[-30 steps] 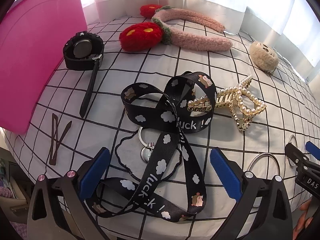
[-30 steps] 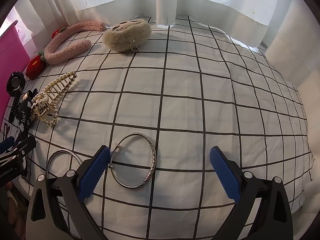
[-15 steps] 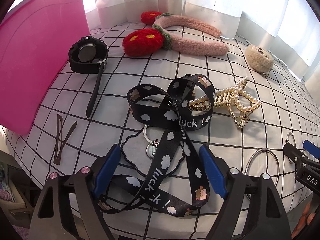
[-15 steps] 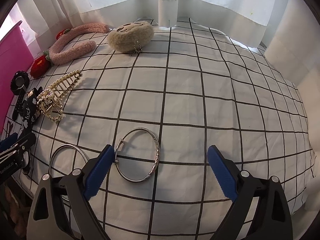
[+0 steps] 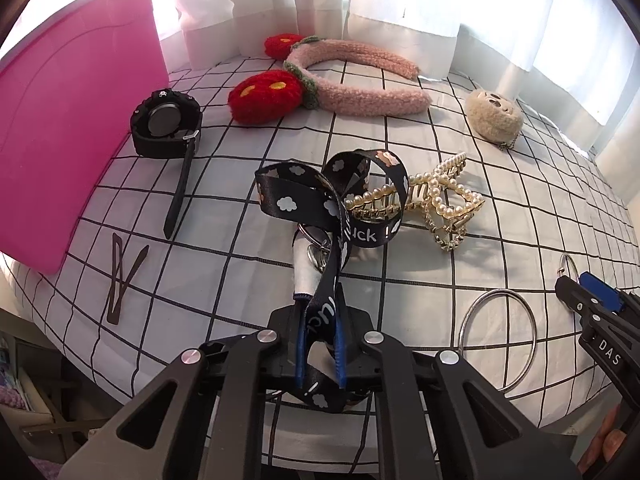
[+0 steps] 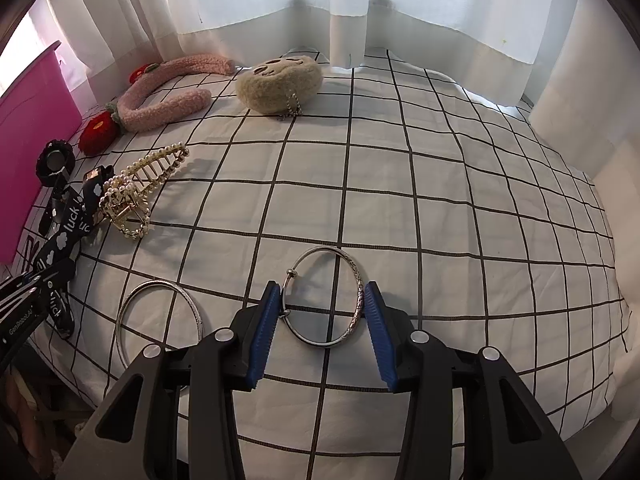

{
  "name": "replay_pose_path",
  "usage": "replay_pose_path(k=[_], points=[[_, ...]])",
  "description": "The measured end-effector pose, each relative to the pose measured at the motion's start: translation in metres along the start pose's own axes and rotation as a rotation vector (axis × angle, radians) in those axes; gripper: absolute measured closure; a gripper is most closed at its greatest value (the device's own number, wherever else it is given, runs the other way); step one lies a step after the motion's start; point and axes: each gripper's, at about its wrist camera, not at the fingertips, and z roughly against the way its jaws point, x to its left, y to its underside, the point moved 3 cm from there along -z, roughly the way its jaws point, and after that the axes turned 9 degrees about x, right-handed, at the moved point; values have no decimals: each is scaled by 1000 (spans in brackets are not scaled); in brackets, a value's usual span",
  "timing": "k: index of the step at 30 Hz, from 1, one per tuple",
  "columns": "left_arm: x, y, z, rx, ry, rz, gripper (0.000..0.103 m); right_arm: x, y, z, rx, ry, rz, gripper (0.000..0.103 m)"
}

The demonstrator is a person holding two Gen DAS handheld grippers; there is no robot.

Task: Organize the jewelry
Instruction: 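Lift the lanyard with the left tool toward the pink tub while the right tool grips a silver bangle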

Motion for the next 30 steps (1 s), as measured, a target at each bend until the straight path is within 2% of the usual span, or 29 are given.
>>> replay_pose_path(k=[2,4,15,22,30], points=[[2,-1,6,-23,-6,-3,93,1,0,1,-2,-2,2,61],[3,-3,13,-41,-9,-8,100,3,0,4,-12,-1,5,61],[13,-22,60,-139,23,17,100,10,-6,29,-60,-18,10,61],[24,-42,97,-217,33,35,100,18,-21,62,-123,-29,16,61],[48,-69,152,-311,54,39,100,49,-50,112,-223,-56,46,61]])
